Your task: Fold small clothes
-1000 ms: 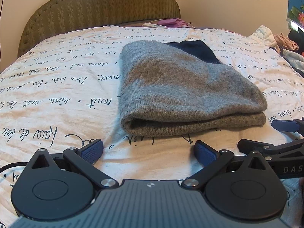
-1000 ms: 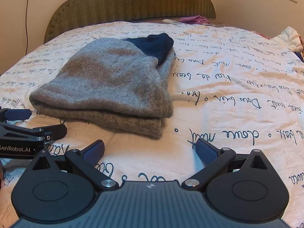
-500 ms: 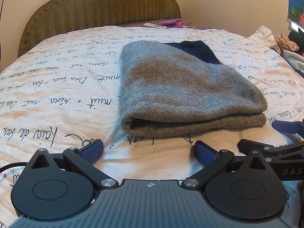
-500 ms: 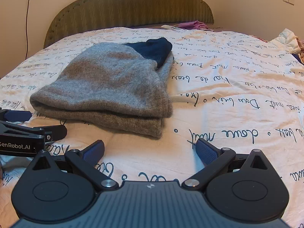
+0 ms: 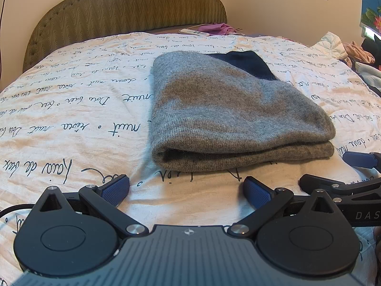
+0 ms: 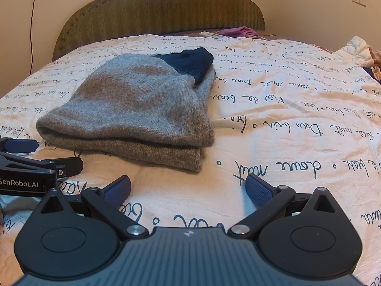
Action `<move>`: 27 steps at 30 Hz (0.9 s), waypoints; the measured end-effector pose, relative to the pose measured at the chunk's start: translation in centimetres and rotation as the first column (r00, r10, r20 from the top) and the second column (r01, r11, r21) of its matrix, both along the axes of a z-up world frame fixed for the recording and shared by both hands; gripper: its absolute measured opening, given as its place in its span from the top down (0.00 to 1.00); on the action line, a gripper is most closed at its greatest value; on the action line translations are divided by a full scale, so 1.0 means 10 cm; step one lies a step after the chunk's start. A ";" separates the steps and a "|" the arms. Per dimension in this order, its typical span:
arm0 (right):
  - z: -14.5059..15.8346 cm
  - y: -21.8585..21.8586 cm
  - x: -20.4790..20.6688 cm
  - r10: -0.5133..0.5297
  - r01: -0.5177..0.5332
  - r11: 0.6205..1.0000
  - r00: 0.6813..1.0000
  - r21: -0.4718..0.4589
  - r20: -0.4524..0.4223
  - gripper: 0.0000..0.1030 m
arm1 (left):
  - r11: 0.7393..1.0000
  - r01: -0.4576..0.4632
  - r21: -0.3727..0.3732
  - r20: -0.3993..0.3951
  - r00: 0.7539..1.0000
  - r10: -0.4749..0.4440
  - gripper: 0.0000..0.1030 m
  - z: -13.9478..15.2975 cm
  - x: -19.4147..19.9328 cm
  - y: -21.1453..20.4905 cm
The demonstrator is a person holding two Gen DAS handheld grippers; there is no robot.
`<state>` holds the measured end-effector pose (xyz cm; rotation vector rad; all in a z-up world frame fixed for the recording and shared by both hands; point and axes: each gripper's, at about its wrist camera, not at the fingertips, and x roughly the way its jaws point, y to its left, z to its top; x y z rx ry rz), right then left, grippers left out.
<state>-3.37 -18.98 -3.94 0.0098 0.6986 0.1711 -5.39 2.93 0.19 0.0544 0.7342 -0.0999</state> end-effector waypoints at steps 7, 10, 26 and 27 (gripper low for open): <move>0.07 0.01 -0.01 -0.080 0.080 0.997 0.997 0.018 -0.012 0.00 | 1.000 -0.007 0.005 -0.003 1.000 0.007 0.00 0.00 0.01 -0.01; 0.04 0.03 0.01 -0.136 0.136 0.991 0.991 -0.006 -0.009 0.00 | 1.000 -0.008 0.005 -0.002 1.000 0.008 0.00 0.00 0.02 0.00; 0.00 0.03 0.04 -0.134 0.134 0.991 0.991 -0.028 -0.002 0.00 | 1.000 -0.008 0.006 -0.002 1.000 0.008 0.00 0.00 0.02 0.00; 0.00 0.03 0.03 -0.135 0.135 0.991 0.991 -0.026 -0.002 0.00 | 1.000 -0.008 0.006 -0.002 1.000 0.008 0.00 0.00 0.02 0.00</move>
